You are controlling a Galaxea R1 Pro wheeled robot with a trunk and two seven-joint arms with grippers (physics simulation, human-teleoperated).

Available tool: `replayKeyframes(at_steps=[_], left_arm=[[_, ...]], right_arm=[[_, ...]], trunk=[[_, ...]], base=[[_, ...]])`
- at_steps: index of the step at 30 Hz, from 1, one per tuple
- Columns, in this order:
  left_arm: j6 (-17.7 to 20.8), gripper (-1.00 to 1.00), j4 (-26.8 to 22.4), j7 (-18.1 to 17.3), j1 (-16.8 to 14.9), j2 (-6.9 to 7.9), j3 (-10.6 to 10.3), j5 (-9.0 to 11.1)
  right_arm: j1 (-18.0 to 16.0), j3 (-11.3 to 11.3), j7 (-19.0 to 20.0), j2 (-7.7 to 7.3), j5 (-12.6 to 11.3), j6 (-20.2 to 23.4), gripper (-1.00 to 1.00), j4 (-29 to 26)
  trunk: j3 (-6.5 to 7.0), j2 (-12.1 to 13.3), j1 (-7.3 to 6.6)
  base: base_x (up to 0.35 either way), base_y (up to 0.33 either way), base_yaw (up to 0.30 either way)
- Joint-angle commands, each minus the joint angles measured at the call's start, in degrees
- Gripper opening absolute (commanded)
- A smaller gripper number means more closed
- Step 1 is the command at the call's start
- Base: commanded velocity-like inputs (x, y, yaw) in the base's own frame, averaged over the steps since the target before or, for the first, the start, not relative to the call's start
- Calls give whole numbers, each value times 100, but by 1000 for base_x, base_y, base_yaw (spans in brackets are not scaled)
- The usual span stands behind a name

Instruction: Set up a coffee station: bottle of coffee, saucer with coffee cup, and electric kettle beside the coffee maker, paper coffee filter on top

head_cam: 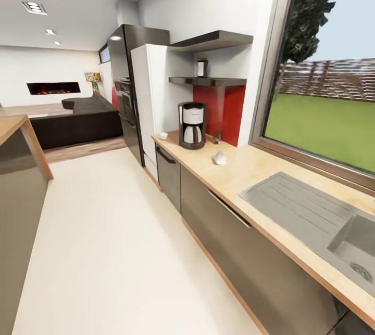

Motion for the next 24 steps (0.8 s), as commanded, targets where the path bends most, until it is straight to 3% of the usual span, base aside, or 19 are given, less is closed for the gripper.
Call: replayKeyframes(at_steps=[1, 24], left_arm=[[-17, 100, 5, -3, -6, 0, 1, 44], [-17, 100, 13, -2, -7, 0, 1, 46]], right_arm=[[-4, -3, -1, -1, 47, -15, 100, 3], [-8, -12, -7, -1, 42, -15, 100, 3]], trunk=[[-12, -11, 7], [-12, -11, 7]], base=[[337, 56, 0], [334, 96, 0]])
